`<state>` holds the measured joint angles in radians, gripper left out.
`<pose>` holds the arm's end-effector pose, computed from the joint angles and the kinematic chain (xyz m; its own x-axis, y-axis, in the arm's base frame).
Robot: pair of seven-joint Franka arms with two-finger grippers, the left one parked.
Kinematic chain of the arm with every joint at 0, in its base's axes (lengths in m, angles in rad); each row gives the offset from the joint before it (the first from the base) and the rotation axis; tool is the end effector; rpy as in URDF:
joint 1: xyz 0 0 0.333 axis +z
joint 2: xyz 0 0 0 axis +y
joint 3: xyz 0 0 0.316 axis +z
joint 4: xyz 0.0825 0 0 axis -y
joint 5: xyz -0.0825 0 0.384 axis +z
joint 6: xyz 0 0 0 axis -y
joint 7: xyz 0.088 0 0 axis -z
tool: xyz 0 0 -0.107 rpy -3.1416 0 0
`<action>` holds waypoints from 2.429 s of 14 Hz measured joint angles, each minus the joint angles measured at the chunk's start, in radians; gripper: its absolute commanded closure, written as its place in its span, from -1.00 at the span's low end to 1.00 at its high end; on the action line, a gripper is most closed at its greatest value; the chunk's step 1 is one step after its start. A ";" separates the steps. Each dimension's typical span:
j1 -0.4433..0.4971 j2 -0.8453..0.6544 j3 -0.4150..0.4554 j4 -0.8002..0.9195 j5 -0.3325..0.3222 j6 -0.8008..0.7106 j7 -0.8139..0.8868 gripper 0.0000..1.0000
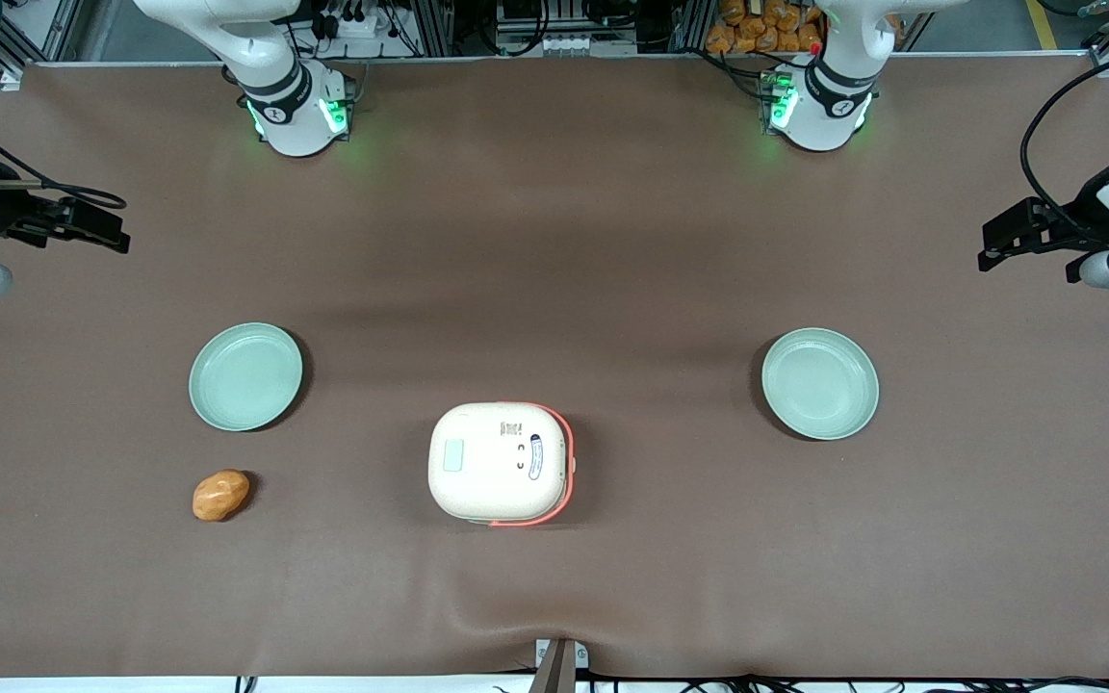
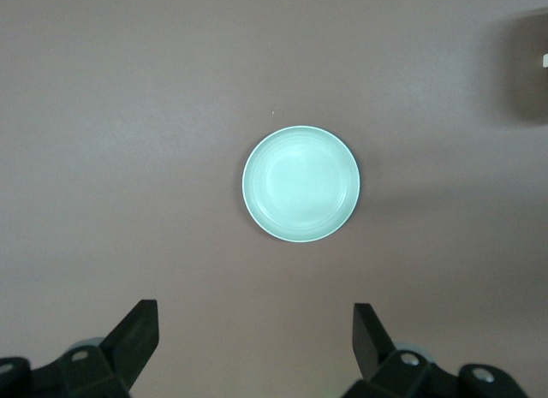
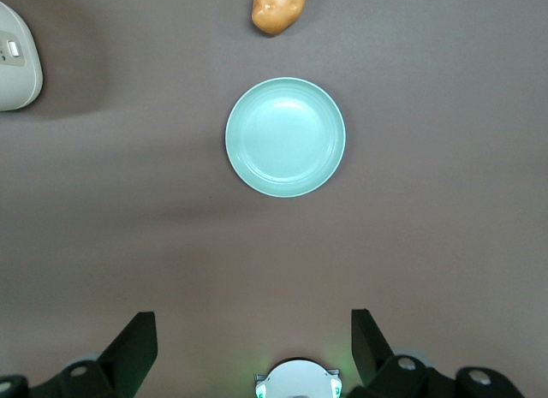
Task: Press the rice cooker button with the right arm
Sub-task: 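Move the right gripper over the white rice cooker's lid button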
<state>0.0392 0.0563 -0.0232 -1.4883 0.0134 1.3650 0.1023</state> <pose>0.5492 0.0108 0.6154 0.9803 -0.0839 -0.1789 -0.0842 -0.9964 0.0062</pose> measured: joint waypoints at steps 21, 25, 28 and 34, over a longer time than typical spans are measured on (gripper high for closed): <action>0.042 -0.001 0.001 0.003 0.062 0.011 0.053 -1.00; 0.124 0.003 0.003 0.003 0.100 0.056 0.053 -1.00; 0.220 0.035 0.005 0.003 0.102 0.124 0.058 -1.00; 0.389 0.163 0.008 0.009 0.103 0.471 0.123 -0.27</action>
<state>0.4287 0.2197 -0.0155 -1.4792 0.1164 1.8360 0.2248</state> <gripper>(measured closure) 0.000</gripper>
